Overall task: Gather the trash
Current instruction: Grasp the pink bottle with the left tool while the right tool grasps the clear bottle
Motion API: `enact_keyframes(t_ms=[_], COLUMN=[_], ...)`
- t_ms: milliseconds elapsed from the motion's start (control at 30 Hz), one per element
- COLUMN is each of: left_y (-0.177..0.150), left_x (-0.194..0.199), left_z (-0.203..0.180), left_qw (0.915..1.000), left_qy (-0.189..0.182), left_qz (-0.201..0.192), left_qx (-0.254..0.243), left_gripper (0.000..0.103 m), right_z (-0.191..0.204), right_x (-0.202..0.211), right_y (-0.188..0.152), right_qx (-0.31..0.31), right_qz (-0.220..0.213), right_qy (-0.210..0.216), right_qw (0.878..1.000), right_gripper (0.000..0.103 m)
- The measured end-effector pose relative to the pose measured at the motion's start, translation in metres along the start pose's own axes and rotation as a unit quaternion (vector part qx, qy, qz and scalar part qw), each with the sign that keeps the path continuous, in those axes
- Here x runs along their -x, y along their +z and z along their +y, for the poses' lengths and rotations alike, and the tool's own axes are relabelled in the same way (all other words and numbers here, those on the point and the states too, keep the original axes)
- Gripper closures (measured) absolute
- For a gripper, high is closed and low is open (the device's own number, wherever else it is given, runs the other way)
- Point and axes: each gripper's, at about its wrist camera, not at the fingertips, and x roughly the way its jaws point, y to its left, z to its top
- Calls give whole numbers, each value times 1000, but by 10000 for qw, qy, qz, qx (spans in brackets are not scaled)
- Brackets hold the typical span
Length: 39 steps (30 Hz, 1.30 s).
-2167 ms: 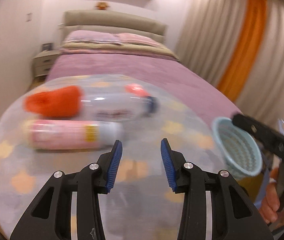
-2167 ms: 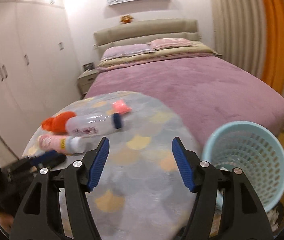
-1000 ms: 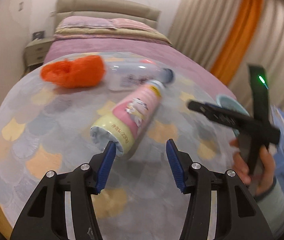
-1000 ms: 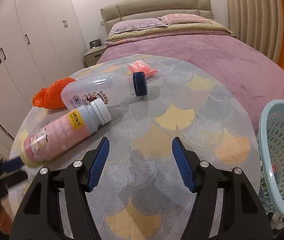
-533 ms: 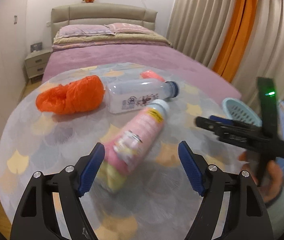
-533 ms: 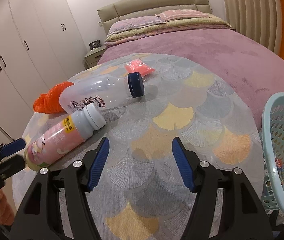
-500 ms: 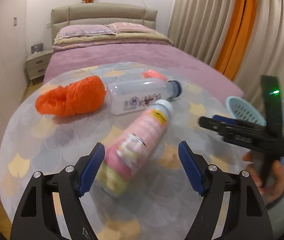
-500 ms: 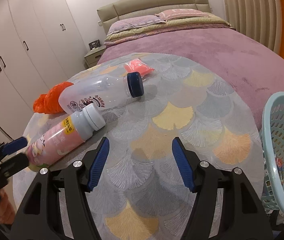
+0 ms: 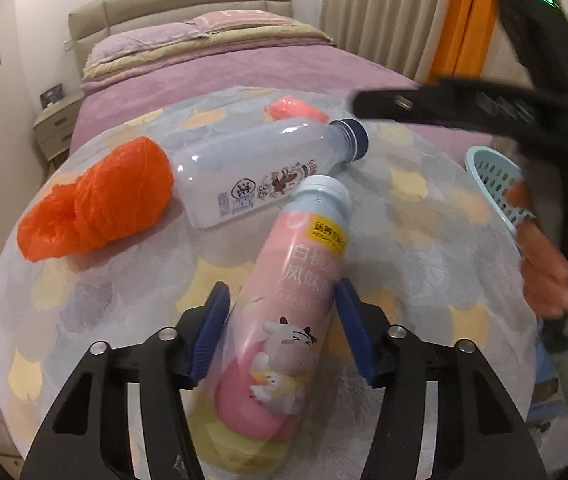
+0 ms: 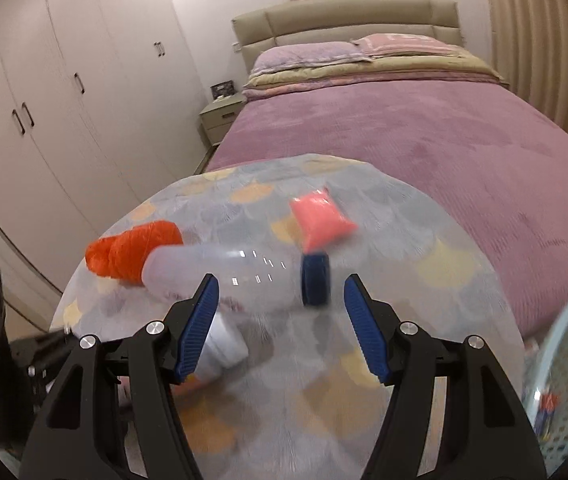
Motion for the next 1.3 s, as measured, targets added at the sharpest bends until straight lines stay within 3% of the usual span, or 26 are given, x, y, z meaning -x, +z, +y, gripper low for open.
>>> enact_keyframes(t_ms=[167,333,533,733,900,1167,1300], left_y=[-19,-41,-58,-58,-58,-61,-59], left_x=[15,30,50,56,57,58,55], left_z=[3,17,43,57,64,64,65], left_qw=[9989,9959,9888,9820,9779,9785,9781], left_qy=[-246,-172,113,72,62,82,64], left_qz=[-56,-206,-389,-533,-594,-579,-596], left_qx=[407,868,1434,1813,2002,1975,1994], left_gripper=[54,55,56,57,57,57,57], right_z=[-6,-10,-6,12,19,-1,6], right_x=[-31,-65,-67,-53,-47,-73,-83], right_y=[32,42,28,3,-3,11,13], right_qx=[-182,-411,-451,-86,-179,-1496,-1418], right_qz=[423,1049,1402,1636,1462,1367,1431], right_qy=[377,670,994,1197,949,789,513], right_qw=[9982,9914,9841,9792,9845,9761,9782], right_gripper=[41,42,41,41,37,33,33])
